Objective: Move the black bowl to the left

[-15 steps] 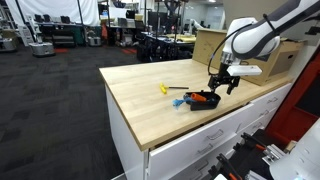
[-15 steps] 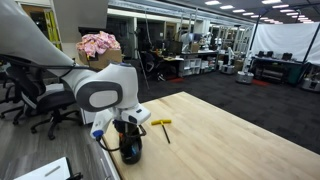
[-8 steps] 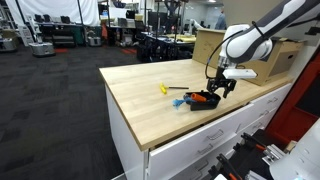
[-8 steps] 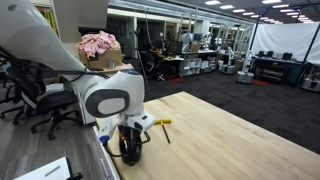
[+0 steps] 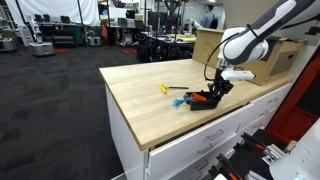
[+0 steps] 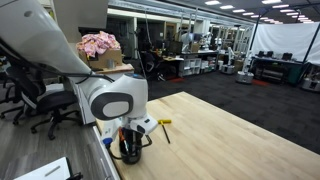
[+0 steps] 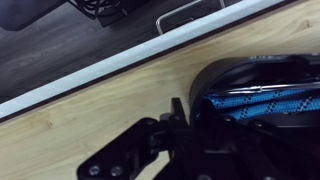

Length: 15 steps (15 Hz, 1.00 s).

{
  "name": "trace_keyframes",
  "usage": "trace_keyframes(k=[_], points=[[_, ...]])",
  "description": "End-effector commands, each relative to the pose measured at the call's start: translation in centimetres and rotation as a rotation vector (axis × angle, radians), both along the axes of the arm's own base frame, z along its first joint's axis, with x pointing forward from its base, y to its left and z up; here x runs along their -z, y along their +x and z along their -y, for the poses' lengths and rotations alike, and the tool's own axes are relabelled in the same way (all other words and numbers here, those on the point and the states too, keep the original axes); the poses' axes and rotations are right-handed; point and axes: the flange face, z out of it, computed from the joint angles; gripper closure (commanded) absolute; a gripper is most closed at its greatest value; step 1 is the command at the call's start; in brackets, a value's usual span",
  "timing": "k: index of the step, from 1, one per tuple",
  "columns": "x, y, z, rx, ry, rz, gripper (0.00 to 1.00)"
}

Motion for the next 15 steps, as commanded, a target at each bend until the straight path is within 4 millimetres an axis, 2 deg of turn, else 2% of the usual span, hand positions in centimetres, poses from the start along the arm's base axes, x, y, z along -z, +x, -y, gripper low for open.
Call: trace_keyframes(k=[1, 6, 9, 15], points=[[0.8, 0.7, 0.5, -0.001, 0.022, 0.000, 0.99], [0.3, 1.2, 0.7, 0.062, 0.084, 0.019, 0.99], [-0.1, 1.6, 0.1, 0.088, 0.097, 0.035, 0.98], [-1.8, 4.0, -3.4, 0.052, 0.086, 0.072, 0.98]])
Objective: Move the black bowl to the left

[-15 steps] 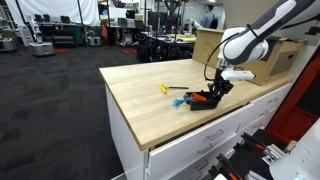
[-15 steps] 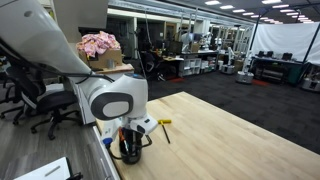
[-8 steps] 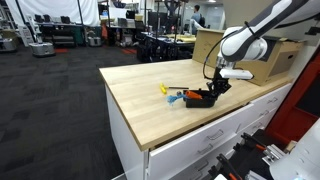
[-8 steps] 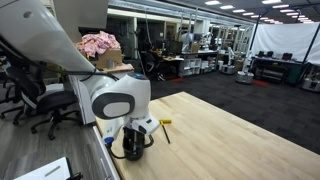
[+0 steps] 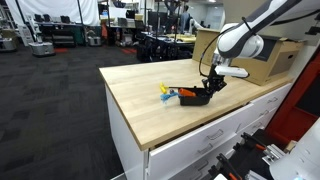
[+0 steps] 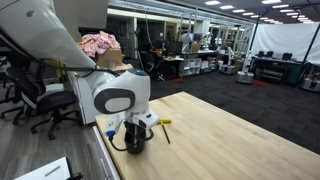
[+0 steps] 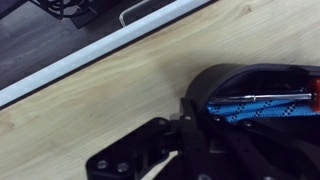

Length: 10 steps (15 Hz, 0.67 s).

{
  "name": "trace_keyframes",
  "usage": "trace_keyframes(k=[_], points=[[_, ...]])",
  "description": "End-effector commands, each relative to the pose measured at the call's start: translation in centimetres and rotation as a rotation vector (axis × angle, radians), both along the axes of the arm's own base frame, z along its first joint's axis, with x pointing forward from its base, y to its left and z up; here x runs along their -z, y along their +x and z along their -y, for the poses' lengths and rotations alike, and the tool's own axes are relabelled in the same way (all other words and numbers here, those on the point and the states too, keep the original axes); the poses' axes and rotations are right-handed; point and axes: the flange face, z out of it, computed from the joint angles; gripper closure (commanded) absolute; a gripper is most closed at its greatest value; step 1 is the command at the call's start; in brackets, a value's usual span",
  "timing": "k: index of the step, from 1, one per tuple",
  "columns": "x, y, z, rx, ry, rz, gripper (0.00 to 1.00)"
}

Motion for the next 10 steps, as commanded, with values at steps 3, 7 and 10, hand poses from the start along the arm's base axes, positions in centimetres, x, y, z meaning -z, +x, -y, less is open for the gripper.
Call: trace_keyframes(k=[3, 7, 10], points=[[-1.4, 2.9, -4.9, -0.029, 0.013, 0.037, 0.98], [-1.3, 4.5, -9.3, -0.086, 0.023, 0.031, 0.98], [-0.1, 5.8, -12.4, -0.132, 0.024, 0.015, 0.98]])
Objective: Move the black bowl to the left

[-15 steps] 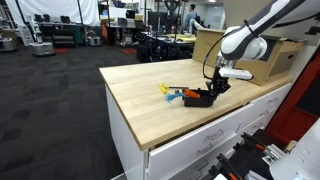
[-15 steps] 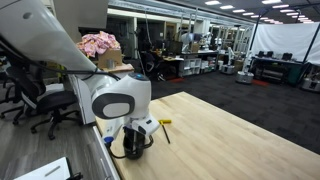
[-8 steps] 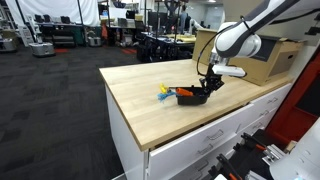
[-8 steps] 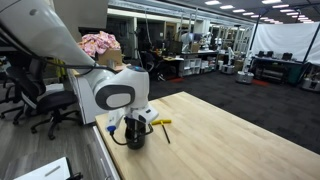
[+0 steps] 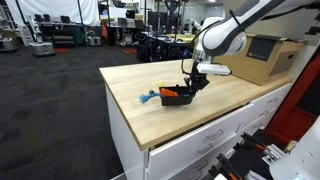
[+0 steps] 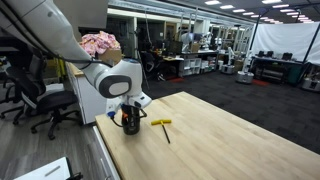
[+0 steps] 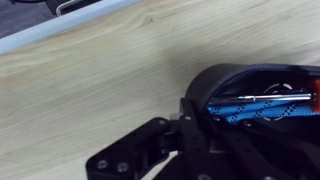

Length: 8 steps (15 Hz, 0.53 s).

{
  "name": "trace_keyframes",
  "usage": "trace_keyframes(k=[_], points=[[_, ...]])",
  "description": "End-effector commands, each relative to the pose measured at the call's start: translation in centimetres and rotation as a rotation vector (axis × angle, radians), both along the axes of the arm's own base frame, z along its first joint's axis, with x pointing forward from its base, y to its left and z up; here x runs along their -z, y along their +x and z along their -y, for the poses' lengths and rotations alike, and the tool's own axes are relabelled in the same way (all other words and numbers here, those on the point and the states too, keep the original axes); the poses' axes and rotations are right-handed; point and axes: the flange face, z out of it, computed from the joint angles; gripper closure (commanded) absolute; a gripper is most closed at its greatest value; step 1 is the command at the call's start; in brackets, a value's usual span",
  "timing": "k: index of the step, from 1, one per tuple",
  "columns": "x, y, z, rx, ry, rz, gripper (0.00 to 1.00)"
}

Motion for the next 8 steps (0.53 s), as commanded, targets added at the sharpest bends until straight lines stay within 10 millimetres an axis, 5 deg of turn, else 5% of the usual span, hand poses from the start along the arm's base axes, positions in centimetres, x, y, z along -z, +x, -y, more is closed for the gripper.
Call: trace_keyframes(k=[1, 8], points=[[1.7, 2.6, -3.3, -0.036, 0.016, -0.032, 0.98], [3.8, 4.9, -7.8, -0.113, 0.009, -0.062, 0.98]])
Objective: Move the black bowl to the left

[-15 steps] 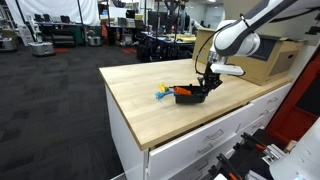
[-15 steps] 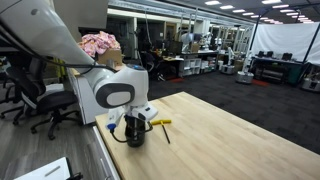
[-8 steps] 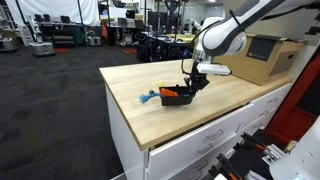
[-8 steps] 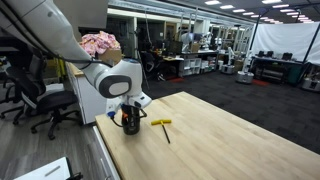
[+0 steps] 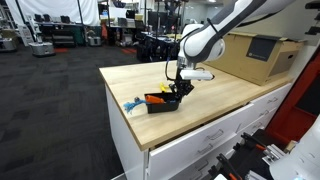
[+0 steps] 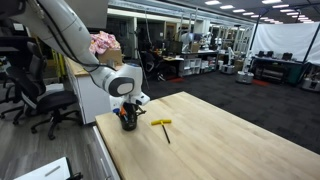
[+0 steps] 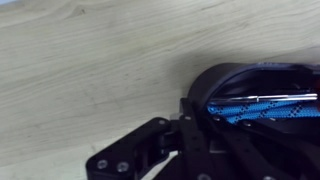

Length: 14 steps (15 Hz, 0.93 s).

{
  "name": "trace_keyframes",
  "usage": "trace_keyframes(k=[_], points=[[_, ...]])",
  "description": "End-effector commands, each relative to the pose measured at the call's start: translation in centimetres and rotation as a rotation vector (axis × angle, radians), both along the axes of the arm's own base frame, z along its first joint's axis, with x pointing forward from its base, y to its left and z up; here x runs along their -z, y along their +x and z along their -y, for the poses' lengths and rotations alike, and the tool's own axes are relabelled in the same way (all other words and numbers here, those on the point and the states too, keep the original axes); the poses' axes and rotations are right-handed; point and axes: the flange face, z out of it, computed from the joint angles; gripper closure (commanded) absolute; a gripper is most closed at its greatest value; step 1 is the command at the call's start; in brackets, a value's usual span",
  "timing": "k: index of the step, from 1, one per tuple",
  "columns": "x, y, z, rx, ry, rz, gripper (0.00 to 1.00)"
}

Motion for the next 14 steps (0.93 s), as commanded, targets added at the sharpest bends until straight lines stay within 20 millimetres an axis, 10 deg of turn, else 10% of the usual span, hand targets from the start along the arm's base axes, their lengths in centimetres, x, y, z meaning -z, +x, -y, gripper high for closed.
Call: trace_keyframes(k=[1, 2, 4, 14], points=[[0.7, 1.6, -1.8, -0.023, -0.005, -0.014, 0.98], [0.8, 1.8, -2.0, -0.028, -0.005, -0.015, 0.98], [0.8, 2.2, -2.2, -0.033, -0.012, -0.014, 0.66], [-2.3, 1.1, -1.0, -0.085, 0.015, 0.012, 0.01]])
